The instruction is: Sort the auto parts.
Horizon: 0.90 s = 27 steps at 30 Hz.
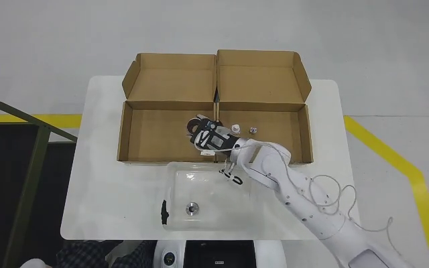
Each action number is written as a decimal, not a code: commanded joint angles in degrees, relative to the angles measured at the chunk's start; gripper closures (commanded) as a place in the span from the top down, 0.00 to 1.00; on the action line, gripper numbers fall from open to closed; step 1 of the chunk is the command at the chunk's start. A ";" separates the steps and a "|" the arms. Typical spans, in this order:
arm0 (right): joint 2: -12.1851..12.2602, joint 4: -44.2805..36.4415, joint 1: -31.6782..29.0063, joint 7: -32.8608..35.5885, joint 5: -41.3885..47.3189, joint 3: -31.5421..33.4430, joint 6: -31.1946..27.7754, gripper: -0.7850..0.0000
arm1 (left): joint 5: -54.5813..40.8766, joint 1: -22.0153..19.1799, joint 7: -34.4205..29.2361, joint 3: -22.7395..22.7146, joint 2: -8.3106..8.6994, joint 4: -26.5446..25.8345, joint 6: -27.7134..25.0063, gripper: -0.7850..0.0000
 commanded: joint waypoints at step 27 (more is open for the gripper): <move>-7.12 16.85 8.67 4.43 -0.07 -6.08 6.94 0.27 | 0.00 0.00 0.00 0.00 0.00 0.00 0.00 1.00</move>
